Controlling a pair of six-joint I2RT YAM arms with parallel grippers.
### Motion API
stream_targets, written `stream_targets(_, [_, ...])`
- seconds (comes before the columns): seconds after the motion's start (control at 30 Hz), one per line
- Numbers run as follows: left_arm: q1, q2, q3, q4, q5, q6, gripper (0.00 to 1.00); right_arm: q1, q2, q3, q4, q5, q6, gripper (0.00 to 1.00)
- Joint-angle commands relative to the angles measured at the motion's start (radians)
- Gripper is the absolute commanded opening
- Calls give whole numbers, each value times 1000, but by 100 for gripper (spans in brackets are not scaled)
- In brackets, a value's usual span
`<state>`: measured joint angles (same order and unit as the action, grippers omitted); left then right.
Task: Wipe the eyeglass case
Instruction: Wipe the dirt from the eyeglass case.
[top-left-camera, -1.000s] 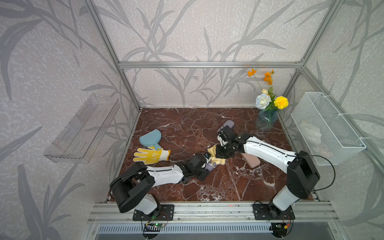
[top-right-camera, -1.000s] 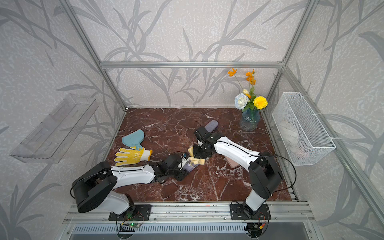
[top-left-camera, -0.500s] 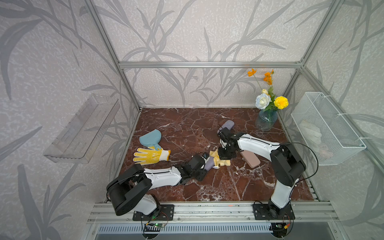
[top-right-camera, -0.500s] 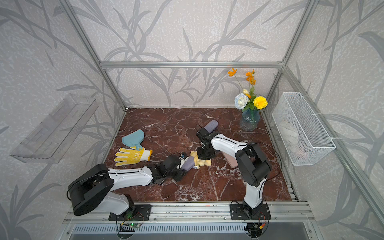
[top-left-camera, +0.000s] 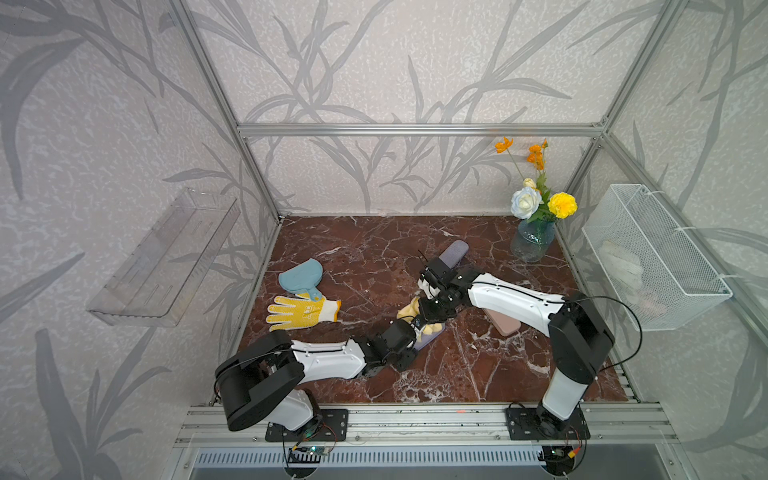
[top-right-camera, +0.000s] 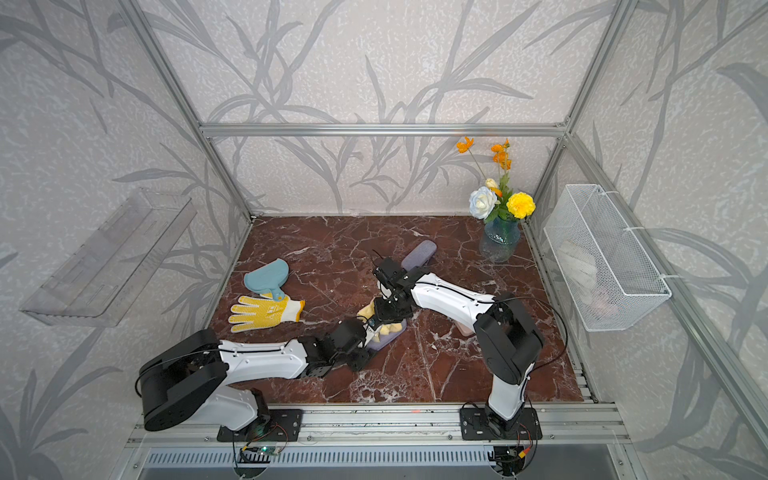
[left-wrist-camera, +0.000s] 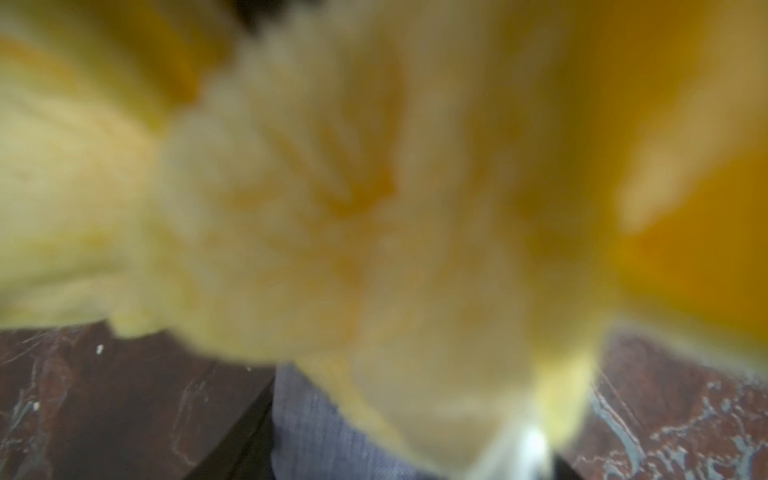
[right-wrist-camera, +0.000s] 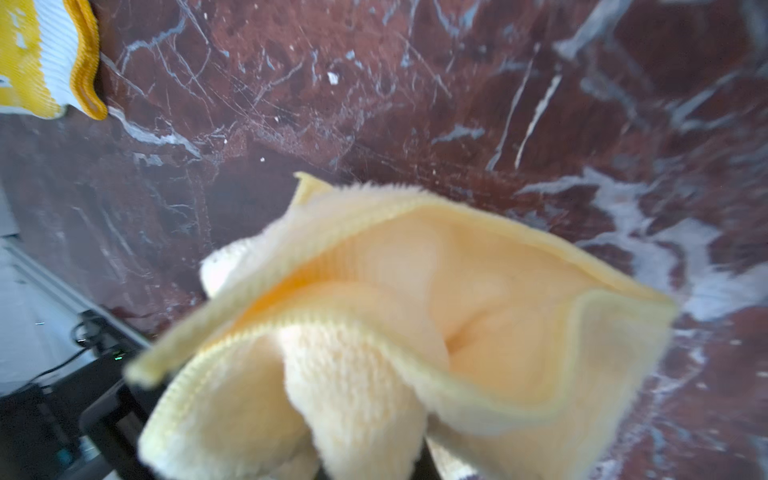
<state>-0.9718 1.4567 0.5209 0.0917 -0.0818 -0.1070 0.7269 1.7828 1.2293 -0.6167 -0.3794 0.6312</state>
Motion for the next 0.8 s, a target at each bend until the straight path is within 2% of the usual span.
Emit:
stream_targets(0.0, [-5,2,1,46,-46,23,4,-69,51,-96,48,-46,26,0])
stream_targets(0.07, [-7,-6,-7,53,-47,24,4,-131,72,-84,-35,51,-69,0])
stream_targets(0.2, [-10,-15,-20,66,-50,29,4,-157,75,35,-223,459,-234,0])
stream_targets(0.27, [-13,-16,-21,65,-53,30,4,-143,46,92,-265,566,-273,0])
stream_targets(0.3, [-14,-16,-21,65,-55,29,4,-136,25,115,-277,570,-283,0])
stream_targets(0.37, [-16,-15,-22,66,-60,29,4,-120,-12,155,-293,539,-288,0])
stream_targets(0.47, [-19,-15,-21,68,-66,29,4,-94,-45,182,-298,345,-240,0])
stream_targets(0.6, [-25,-23,-31,81,-77,36,4,-64,-53,68,-150,24,-75,0])
stream_targets(0.7, [-27,-37,-40,92,-82,35,4,-44,-28,-33,1,-120,49,0])
stream_targets(0.77, [-27,-41,-45,94,-82,37,4,-47,0,-71,58,-169,72,0])
